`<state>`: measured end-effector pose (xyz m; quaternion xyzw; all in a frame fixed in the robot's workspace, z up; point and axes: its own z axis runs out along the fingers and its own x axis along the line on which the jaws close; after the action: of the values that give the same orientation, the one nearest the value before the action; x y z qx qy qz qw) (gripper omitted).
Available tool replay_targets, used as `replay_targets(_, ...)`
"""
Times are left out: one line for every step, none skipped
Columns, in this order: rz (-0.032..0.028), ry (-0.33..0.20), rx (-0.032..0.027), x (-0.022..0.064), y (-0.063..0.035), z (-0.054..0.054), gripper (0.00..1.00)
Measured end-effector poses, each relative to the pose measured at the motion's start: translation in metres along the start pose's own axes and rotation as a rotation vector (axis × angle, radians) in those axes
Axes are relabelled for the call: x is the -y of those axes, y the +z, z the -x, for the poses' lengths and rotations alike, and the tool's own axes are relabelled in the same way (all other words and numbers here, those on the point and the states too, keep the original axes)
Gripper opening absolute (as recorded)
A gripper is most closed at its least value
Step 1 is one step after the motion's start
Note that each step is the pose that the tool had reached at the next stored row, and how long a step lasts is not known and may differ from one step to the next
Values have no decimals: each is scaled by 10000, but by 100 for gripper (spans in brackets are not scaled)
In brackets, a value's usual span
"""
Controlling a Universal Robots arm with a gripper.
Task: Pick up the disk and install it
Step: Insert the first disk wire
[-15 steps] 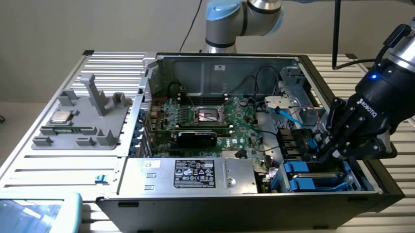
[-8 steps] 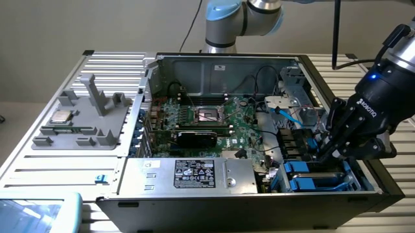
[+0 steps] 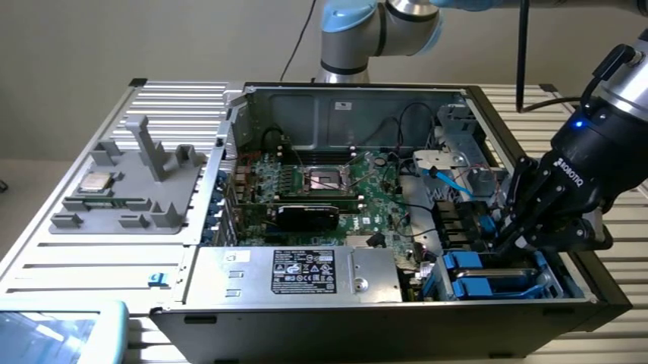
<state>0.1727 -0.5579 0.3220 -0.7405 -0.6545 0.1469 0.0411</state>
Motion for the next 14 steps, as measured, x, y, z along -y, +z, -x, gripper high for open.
replay_targets(-2,13,-2,0,2,0,16)
replay_targets(-3,15,-4,0,2,0,16)
replay_targets(-4,15,-6,-1,3,-1,16)
replay_targets(-5,14,-10,-1,5,-1,16)
replay_targets(-5,14,-10,-1,5,-1,16)
replay_targets(-5,14,-9,-1,5,-1,16)
replay_targets(-4,14,-10,-1,5,-1,16)
replay_targets(-5,14,-10,-1,5,-1,16)
replay_targets(-5,14,-10,-1,5,-1,16)
replay_targets(-5,14,-10,-1,5,-1,16)
replay_targets(-5,14,-10,-1,5,-1,16)
replay_targets(-4,14,-10,-1,5,-1,16)
replay_targets(-4,13,-10,-1,5,-1,16)
replay_targets(-4,14,-9,-1,5,-1,16)
